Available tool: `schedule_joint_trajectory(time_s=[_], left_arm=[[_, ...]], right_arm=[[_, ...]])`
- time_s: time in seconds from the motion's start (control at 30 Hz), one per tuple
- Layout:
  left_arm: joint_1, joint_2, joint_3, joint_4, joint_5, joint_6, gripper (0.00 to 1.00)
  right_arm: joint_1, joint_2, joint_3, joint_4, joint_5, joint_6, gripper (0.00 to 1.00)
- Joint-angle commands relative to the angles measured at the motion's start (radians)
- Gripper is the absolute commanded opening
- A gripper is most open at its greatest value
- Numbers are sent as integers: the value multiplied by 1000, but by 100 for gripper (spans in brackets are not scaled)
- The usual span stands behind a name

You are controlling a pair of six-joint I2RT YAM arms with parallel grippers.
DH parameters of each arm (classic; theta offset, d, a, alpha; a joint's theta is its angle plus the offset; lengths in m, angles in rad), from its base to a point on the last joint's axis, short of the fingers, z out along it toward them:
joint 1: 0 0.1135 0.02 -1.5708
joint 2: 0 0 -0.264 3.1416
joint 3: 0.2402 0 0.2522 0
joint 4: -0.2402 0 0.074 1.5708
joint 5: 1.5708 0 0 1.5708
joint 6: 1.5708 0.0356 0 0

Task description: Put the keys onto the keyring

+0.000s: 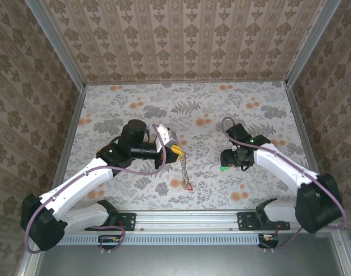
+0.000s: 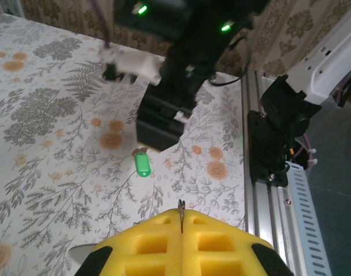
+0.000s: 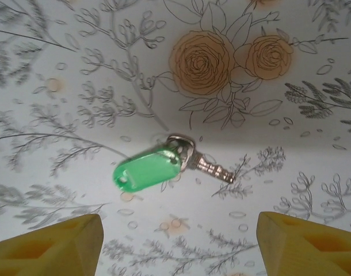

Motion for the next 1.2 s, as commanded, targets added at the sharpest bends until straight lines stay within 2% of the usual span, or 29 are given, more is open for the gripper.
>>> schedule_joint_trajectory(time_s=[0.0,0.2,0.37,0.63,0.77,1.17], left_arm=[[13,-23,-4,65,66,-38,0],[22,-25,-13,96,86,-56,0],[45,-33,-22,122,100,-73,0],[70,-16,-24,153,134,-101,0],[74,-20,-27,165,140,-111,0],[87,-31,-37,198,158,-137,0]], right_arm=[[-25,97,47,22,-69,-98,72],[-28,241,108,8,-67,-177,65],[-35,300,144,-21,-42,-233,49],[-37,348,150,-20,-125,-240,48],[-37,345,142,-12,-128,-226,48],[-38,341,127,-4,-95,-188,36]])
